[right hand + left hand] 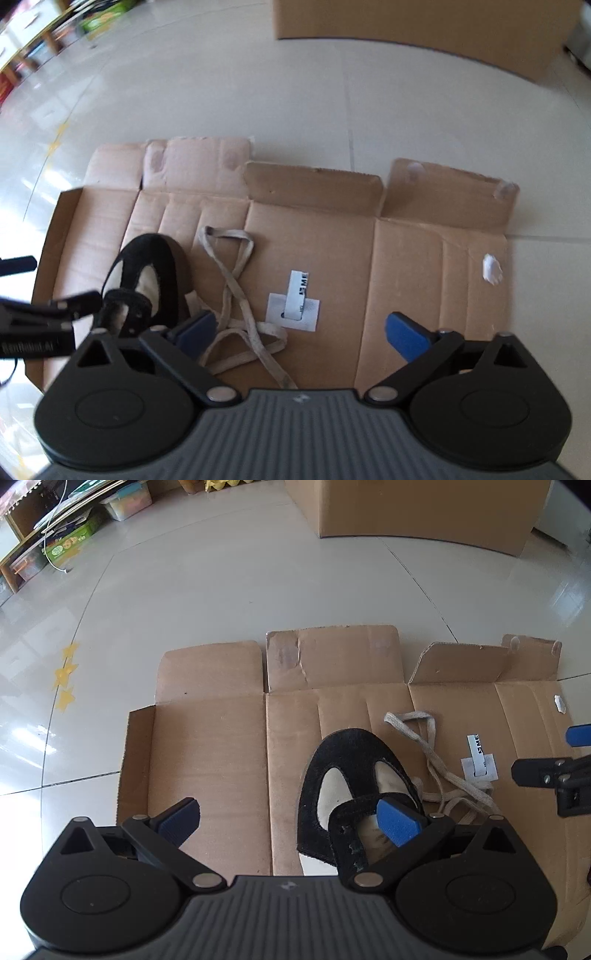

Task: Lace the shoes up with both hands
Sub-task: 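Lower the left tool onto the sneaker while the right tool reaches for the shoelace, then grasp the grey shoelace with the right tool and lift it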

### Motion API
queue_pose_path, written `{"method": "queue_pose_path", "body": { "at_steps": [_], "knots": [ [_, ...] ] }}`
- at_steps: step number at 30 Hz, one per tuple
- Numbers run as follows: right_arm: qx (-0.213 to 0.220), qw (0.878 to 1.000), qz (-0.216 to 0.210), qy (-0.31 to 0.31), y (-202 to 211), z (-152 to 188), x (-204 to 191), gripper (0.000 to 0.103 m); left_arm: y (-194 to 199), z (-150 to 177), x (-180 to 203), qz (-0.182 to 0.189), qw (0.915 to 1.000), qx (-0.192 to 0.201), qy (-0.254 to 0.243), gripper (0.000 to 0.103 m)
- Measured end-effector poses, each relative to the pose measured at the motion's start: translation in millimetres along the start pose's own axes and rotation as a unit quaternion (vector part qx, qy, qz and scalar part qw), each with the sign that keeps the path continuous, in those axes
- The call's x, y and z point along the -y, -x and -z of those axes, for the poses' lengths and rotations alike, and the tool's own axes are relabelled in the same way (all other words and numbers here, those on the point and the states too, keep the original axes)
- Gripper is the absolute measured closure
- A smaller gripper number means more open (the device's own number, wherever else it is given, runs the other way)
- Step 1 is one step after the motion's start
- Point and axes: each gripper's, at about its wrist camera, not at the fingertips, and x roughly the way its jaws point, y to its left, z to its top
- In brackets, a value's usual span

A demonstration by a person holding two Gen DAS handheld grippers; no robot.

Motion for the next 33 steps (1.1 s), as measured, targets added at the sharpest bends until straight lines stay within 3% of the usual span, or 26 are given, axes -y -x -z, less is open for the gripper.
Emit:
{"method": "queue_pose_path", "body": {
  "at_steps": [4, 8, 10, 14, 17, 18, 24, 29, 33],
  "knots": [
    [-0.006, 0.998, -0.042, 0.043, -9, 17, -7, 0.036, -2, 16, -6, 0.024, 0.9993, -0.009, 0.027, 0.001],
    [-0.002, 0.994, -0.072, 0.078, -13, 29, -20, 0.048, -1, 25, -11, 0.050, 0.9979, -0.017, 0.038, 0.001],
    [-0.006, 0.995, -0.070, 0.076, -16, 30, -23, 0.057, 0, 27, -15, 0.055, 0.9973, -0.016, 0.047, 0.001],
    [-0.011, 0.996, -0.055, 0.076, -24, 30, -25, 0.063, 0, 29, -19, 0.060, 0.9962, -0.017, 0.062, 0.001],
    [-0.016, 0.995, -0.024, 0.091, -36, 31, -24, 0.082, 1, 29, -22, 0.062, 0.9957, -0.017, 0.067, 0.001],
    [-0.014, 0.996, -0.024, 0.090, -34, 30, -22, 0.099, 1, 29, -22, 0.062, 0.9957, -0.016, 0.068, 0.001],
    [-0.004, 0.996, -0.024, 0.085, -22, 25, -10, 0.101, 11, 24, -17, 0.078, 0.9957, 0.004, 0.049, 0.001],
    [0.037, 0.992, -0.013, 0.117, 41, 3, -13, 0.101, 29, 10, -5, 0.094, 0.9949, 0.035, 0.013, 0.005],
    [0.071, 0.988, -0.007, 0.135, 96, -18, -18, 0.101, 49, -5, 21, 0.118, 0.9887, 0.070, -0.060, 0.008]
  ]
}}
